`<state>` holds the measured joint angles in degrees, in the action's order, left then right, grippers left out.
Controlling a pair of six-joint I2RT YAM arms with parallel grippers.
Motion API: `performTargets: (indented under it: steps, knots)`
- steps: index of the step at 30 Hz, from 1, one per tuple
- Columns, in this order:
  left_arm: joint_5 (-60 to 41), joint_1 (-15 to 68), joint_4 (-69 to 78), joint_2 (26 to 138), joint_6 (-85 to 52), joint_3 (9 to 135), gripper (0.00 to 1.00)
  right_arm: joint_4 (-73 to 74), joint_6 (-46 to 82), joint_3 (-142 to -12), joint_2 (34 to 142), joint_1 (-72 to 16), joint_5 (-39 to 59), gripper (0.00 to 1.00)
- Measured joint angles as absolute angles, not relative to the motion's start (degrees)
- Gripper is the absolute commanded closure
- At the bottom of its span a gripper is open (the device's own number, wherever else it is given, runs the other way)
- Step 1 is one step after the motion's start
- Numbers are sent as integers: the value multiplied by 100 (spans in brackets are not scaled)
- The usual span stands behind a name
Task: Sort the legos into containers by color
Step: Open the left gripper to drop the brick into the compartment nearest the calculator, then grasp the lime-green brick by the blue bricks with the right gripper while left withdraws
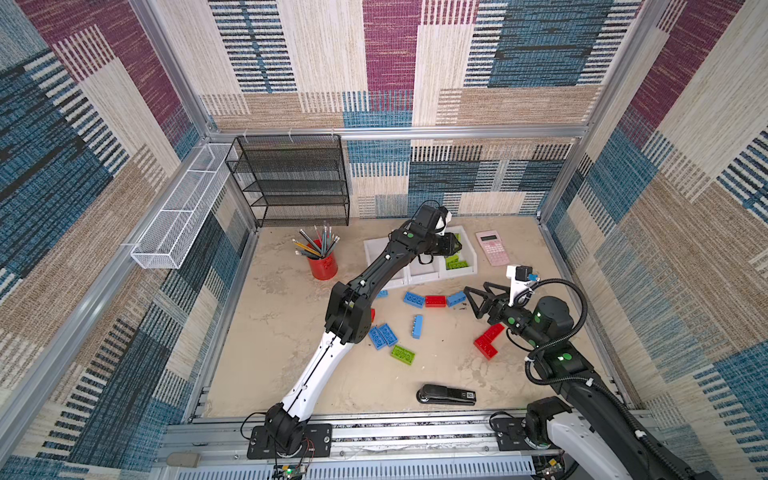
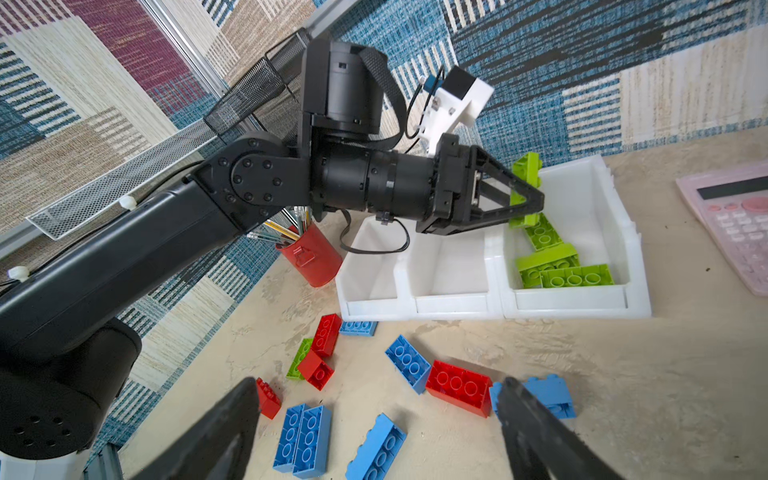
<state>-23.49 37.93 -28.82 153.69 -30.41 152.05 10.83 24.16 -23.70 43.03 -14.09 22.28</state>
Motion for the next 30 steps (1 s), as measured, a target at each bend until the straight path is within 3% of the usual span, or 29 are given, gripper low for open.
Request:
performTargets:
  steps: [2, 6, 10, 18, 30]
  knots:
    - [-2401, 3793, -2705, 15480, -3151, 15207, 62, 1087, 2436, -2373, 4375, -1426, 2231, 9]
    - [-2390, 3789, -2521, 15607, -3223, 15246, 40, 1085, 2460, -2373, 4497, -1479, 2228, 10]
    - [-2353, 3789, -2491, 15596, -3234, 15246, 31, 1081, 2458, -2410, 4530, -1542, 2178, 10]
    - [-2073, 3695, -2477, 14768, -3105, 14405, 27, 755, 2239, -2851, 4810, -2014, 1776, 12]
    - [-1599, 3105, -1120, 10331, -3472, 8796, 28, -228, 1684, -3662, 5927, -3098, 1509, 13]
